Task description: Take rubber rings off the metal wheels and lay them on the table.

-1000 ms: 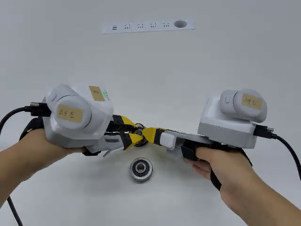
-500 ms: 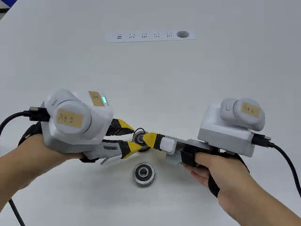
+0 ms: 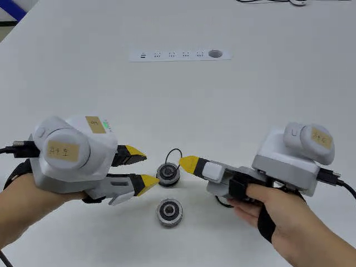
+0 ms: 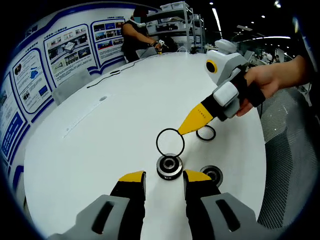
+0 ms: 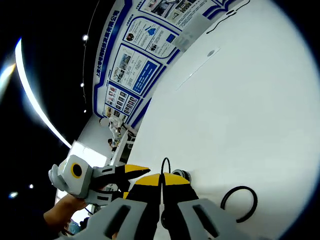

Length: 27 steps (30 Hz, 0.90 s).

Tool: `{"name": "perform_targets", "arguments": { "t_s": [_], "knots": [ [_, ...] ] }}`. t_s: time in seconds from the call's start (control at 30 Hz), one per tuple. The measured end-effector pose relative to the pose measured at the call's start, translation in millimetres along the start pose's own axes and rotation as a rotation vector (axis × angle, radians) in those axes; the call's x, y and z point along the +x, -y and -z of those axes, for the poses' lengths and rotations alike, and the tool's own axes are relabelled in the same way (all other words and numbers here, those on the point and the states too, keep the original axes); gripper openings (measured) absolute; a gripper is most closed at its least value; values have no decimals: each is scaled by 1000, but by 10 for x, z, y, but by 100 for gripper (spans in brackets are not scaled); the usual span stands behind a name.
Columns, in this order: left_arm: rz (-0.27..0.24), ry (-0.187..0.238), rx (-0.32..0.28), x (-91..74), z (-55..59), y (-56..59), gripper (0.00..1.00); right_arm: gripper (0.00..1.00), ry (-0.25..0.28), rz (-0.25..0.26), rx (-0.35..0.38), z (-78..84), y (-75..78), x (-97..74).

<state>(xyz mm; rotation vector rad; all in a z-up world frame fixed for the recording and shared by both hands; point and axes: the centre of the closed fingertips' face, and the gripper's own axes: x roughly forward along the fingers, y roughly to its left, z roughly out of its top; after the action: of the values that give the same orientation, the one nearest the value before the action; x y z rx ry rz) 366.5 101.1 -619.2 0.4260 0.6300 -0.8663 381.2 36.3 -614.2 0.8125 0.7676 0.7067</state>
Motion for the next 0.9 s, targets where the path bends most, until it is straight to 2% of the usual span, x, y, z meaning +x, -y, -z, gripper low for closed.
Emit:
{"name": "perform_targets", "arguments": {
  "t_s": [0.23, 0.4, 0.57, 0.77, 0.9],
  "knots": [
    [-15, 15, -8, -44, -26, 5, 38, 2, 46, 54, 36, -74, 232, -246],
    [-30, 50, -37, -95, -62, -9, 39, 2, 71, 92, 73, -69, 393, -411],
    [-36, 63, -49, -108, -46, -21, 40, 2, 74, 117, 107, 23, 492, -535],
    [-38, 72, -54, -109, -53, -9, 41, 2, 63, 144, 131, 159, 571, -613],
    [-33, 74, -51, -107, -59, 10, 41, 2, 68, 174, 149, 188, 647, -644]
  ]
}}
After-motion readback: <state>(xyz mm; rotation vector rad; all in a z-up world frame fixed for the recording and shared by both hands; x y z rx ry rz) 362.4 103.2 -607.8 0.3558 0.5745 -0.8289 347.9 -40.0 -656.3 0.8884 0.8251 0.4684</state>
